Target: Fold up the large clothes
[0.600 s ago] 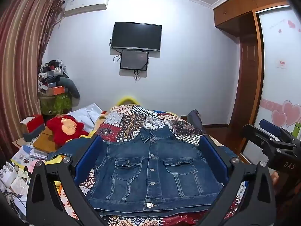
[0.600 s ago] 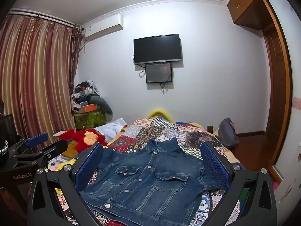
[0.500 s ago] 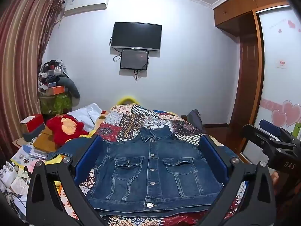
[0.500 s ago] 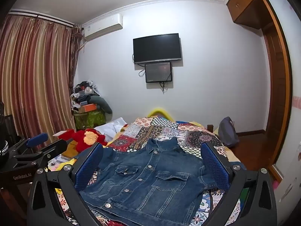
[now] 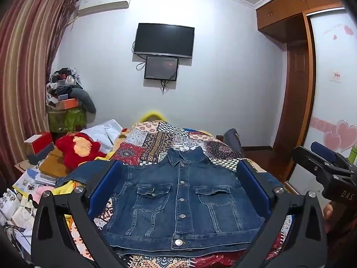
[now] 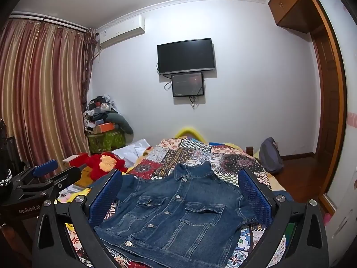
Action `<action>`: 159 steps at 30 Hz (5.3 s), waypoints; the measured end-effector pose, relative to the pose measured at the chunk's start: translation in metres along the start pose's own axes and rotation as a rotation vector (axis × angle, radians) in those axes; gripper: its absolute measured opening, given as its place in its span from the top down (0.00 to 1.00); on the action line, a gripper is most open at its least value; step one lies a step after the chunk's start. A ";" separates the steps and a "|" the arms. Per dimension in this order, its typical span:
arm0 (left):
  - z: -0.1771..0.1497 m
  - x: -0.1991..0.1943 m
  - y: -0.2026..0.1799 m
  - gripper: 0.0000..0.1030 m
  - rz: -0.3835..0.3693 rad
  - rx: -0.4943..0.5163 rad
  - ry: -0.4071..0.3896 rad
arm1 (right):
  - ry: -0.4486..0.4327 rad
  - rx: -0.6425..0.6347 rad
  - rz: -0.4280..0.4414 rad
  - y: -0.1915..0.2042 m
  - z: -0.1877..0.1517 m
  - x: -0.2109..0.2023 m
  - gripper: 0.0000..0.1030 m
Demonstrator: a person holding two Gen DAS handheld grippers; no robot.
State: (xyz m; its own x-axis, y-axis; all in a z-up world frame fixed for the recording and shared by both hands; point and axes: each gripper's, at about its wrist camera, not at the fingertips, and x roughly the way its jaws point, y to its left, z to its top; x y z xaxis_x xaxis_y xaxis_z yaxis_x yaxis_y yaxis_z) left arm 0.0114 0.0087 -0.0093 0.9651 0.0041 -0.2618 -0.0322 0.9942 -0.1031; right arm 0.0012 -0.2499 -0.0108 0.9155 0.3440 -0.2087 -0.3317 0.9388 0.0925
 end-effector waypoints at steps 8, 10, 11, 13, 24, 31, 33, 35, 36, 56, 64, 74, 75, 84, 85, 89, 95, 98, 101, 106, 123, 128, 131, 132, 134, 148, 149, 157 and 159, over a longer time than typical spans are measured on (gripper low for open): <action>0.000 -0.002 -0.001 0.00 0.000 0.003 -0.004 | 0.004 0.000 0.001 0.001 0.000 0.000 0.00; 0.000 -0.002 -0.002 0.00 0.002 0.005 -0.002 | 0.005 0.001 0.001 0.001 -0.001 0.001 0.00; 0.000 -0.002 -0.003 0.00 0.003 0.006 -0.001 | 0.006 0.001 0.001 0.000 -0.001 0.001 0.00; 0.000 -0.002 -0.003 0.00 0.003 0.006 -0.001 | 0.006 0.000 0.000 0.000 -0.002 0.001 0.00; -0.001 -0.003 -0.002 0.00 0.000 0.005 0.000 | 0.009 0.003 0.002 0.000 -0.003 0.002 0.00; 0.001 -0.003 -0.003 0.00 0.000 0.008 -0.004 | 0.013 0.006 0.000 0.000 -0.008 0.009 0.00; 0.001 -0.003 -0.003 0.00 0.001 0.008 -0.004 | 0.013 0.005 0.000 0.000 -0.008 0.009 0.00; 0.002 -0.003 -0.004 0.00 0.001 0.007 -0.005 | 0.012 0.005 -0.001 0.001 -0.007 0.007 0.00; 0.002 -0.003 -0.004 0.00 0.001 0.007 -0.005 | 0.012 0.004 0.000 0.001 -0.008 0.007 0.00; 0.006 -0.003 -0.005 0.00 0.008 0.010 -0.006 | 0.016 0.008 0.002 0.002 -0.007 0.006 0.00; 0.007 -0.001 -0.001 0.00 0.013 0.002 -0.008 | 0.025 0.007 0.001 0.004 -0.009 0.010 0.00; 0.002 0.023 0.022 0.00 0.034 -0.026 0.007 | 0.067 -0.010 -0.001 0.008 -0.006 0.038 0.00; 0.001 0.028 0.026 0.00 0.035 -0.029 0.013 | 0.072 -0.014 -0.001 0.009 -0.006 0.042 0.00; 0.004 0.105 0.087 0.00 0.134 -0.089 0.106 | 0.133 -0.003 0.018 0.009 -0.001 0.127 0.00; 0.004 0.113 0.094 0.00 0.145 -0.096 0.116 | 0.146 -0.003 0.024 0.010 0.000 0.140 0.00; 0.001 0.151 0.133 0.00 0.202 -0.110 0.149 | 0.203 -0.002 0.030 0.011 0.001 0.194 0.00; -0.018 0.210 0.206 0.00 0.329 -0.187 0.264 | 0.347 -0.023 0.014 0.004 -0.012 0.280 0.00; -0.038 0.238 0.249 0.00 0.354 -0.276 0.364 | 0.428 -0.064 0.006 -0.001 -0.028 0.317 0.00; -0.068 0.268 0.284 0.00 0.307 -0.349 0.512 | 0.513 -0.084 -0.002 -0.008 -0.051 0.351 0.00; -0.116 0.299 0.314 0.00 0.196 -0.503 0.638 | 0.697 -0.054 0.026 -0.020 -0.095 0.405 0.00; -0.104 0.319 0.348 0.84 0.280 -0.554 0.535 | 0.876 0.048 0.131 -0.022 -0.145 0.446 0.00; -0.068 0.314 0.313 0.91 0.316 -0.356 0.483 | 0.852 0.091 0.129 -0.032 -0.131 0.438 0.00; -0.041 0.315 0.279 0.91 0.271 -0.255 0.441 | 0.823 0.101 0.127 -0.037 -0.117 0.428 0.00; -0.036 0.317 0.269 0.92 0.252 -0.231 0.434 | 0.814 0.101 0.125 -0.039 -0.113 0.425 0.00; -0.026 0.322 0.242 0.92 0.200 -0.170 0.421 | 0.798 0.104 0.125 -0.043 -0.106 0.418 0.00; -0.103 0.387 0.130 0.92 -0.082 -0.177 0.728 | 0.753 0.121 0.090 -0.087 -0.082 0.366 0.00; -0.106 0.382 0.129 0.91 -0.086 -0.193 0.728 | 0.752 0.119 0.090 -0.090 -0.082 0.364 0.00; -0.065 0.328 0.213 0.29 0.022 -0.384 0.590 | 0.781 0.156 0.088 -0.094 -0.093 0.371 0.00; -0.057 0.321 0.243 0.18 0.020 -0.475 0.563 | 0.789 0.162 0.093 -0.090 -0.097 0.377 0.00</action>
State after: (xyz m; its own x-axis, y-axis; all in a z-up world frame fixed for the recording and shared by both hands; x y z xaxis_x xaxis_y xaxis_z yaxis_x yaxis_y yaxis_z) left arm 0.2982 0.2454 -0.1733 0.6878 -0.1608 -0.7079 -0.2810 0.8401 -0.4639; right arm 0.3539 -0.2034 -0.1925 0.4350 0.3872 -0.8130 -0.3061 0.9127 0.2709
